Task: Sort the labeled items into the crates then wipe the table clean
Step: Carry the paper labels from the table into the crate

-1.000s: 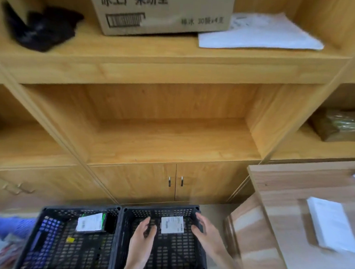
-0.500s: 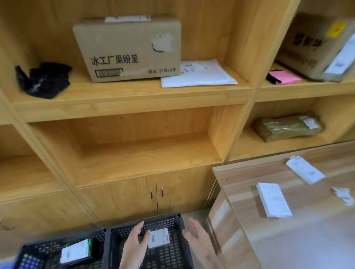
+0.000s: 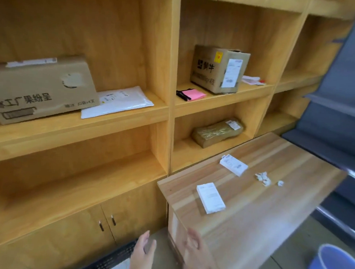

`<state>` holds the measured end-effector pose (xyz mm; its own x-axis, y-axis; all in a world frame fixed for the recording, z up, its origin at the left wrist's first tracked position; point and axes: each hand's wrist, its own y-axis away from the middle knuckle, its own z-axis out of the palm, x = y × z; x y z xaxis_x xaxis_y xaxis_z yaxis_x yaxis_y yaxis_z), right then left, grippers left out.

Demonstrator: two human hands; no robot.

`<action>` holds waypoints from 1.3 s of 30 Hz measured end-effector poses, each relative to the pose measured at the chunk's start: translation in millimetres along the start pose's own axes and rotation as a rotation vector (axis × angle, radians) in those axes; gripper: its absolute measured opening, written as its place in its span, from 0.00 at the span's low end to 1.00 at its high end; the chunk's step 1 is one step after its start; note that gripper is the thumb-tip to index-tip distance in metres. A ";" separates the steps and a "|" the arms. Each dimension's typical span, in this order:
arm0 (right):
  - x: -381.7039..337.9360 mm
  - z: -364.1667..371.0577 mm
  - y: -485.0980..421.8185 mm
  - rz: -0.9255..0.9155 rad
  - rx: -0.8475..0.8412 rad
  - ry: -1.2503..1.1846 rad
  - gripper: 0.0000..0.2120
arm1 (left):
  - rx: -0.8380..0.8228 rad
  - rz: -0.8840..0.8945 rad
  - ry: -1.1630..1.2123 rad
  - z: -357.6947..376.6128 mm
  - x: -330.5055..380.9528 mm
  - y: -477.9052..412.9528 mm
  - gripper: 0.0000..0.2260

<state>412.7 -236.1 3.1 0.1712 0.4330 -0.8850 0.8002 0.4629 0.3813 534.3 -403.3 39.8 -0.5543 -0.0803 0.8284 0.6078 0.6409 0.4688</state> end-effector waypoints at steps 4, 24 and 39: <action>-3.1 -87.1 15.0 -0.019 0.079 -0.006 0.23 | -0.019 0.058 -0.032 82.4 36.5 8.0 0.23; 64.4 -311.0 -5.7 -0.021 0.122 -0.105 0.26 | -0.008 0.202 -0.115 300.5 90.2 57.9 0.20; 56.8 -342.6 -86.9 0.024 0.028 -0.061 0.27 | 0.049 0.143 -0.118 342.3 109.2 -10.8 0.21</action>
<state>155.9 13.2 11.2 0.2248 0.3954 -0.8906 0.8111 0.4306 0.3959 272.6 -157.6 20.3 -0.5285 0.1025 0.8427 0.6587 0.6758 0.3308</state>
